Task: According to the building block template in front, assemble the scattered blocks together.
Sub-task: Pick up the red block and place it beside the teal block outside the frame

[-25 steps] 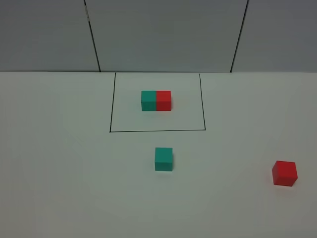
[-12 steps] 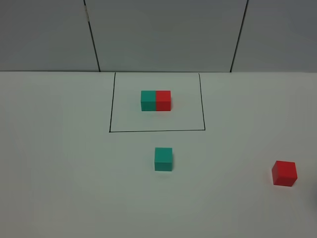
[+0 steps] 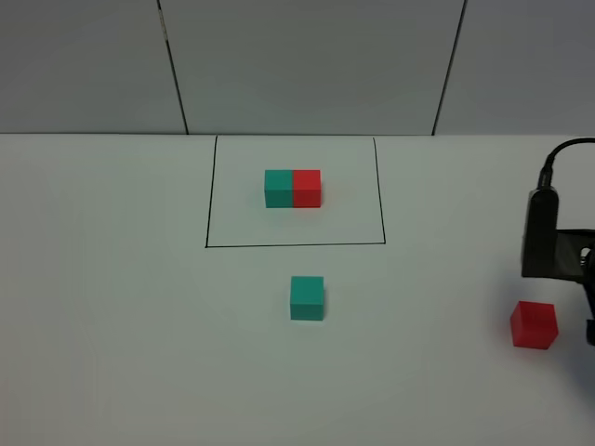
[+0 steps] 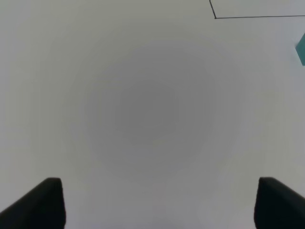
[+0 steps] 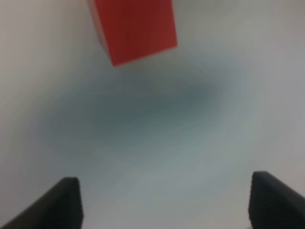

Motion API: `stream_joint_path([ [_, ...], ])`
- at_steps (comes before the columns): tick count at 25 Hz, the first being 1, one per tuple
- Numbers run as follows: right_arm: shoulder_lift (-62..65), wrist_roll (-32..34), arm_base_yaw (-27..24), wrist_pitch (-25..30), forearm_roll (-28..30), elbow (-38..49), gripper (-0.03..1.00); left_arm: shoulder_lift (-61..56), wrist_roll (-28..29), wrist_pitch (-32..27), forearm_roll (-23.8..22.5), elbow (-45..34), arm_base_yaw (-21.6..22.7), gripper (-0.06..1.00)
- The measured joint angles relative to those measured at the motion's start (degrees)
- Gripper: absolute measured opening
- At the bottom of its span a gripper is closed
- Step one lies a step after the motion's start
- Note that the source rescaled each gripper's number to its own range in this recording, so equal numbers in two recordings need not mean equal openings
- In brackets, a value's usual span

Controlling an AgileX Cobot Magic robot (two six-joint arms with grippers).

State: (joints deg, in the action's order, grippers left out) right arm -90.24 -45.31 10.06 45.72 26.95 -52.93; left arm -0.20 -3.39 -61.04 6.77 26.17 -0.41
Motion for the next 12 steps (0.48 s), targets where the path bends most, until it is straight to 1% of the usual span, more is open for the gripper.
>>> stream_joint_path([
  [5,-4.2,-1.1,0.3,-2.6,4.4,-0.1,0.91,0.0,0.0,0.0,0.0,0.0,0.0,0.87],
  [9,-7.1,-4.5,0.3,-3.1,4.9,-0.1,0.91,0.0,0.0,0.0,0.0,0.0,0.0,0.87],
  [12,-8.4,-5.6,0.3,-5.7,5.0,-0.1,0.91,0.0,0.0,0.0,0.0,0.0,0.0,0.87],
])
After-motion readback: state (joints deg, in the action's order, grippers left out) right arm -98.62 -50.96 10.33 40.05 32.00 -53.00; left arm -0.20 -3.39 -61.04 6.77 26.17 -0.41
